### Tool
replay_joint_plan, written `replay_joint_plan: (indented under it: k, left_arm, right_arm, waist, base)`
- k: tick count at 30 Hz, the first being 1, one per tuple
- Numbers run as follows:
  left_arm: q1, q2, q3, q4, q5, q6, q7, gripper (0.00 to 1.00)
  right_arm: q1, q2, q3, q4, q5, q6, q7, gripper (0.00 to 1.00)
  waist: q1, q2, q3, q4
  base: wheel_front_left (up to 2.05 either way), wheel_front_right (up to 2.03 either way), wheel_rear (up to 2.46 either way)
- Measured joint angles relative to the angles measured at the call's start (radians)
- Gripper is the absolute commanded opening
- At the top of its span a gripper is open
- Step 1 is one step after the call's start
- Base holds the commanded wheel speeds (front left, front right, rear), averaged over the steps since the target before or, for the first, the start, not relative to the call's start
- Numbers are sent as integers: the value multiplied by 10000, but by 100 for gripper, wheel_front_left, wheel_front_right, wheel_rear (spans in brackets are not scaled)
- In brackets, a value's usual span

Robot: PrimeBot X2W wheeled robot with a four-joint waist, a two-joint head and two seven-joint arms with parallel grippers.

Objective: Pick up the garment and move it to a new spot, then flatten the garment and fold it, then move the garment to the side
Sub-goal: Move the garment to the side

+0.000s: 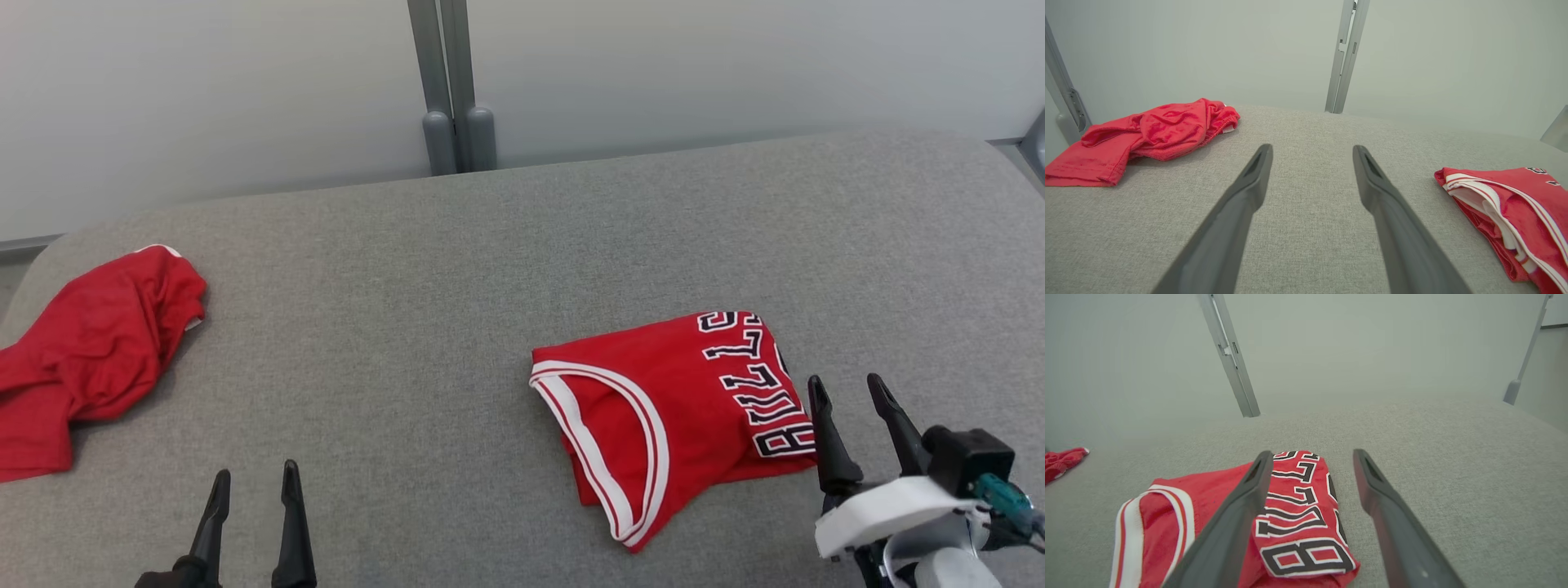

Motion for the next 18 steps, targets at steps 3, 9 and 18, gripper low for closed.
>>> replay_joint_plan:
  k: [3, 9, 18]
  left_arm:
    - [-270, 2, -176, -86, -13, 40, 0, 100]
    - [-882, -2, -713, 52, -61, 38, 2, 100]
    - [-1094, 0, -640, -46, -159, 345, 2, 100]
  right_arm:
    - [-996, -487, 215, 1145, 569, -2, 1112, 100]
    - [-2929, -1160, 637, 3283, 1083, -4, 2922, 100]
    - [-3540, -1555, 1530, 4650, 2412, -4, 3536, 100]
  waist:
    - [0, 0, 268, 19]
    - [0, 0, 991, 209]
    - [0, 0, 1494, 993]
  base:
    - [0, 0, 0]
    - [0, 0, 0]
    - [0, 0, 0]
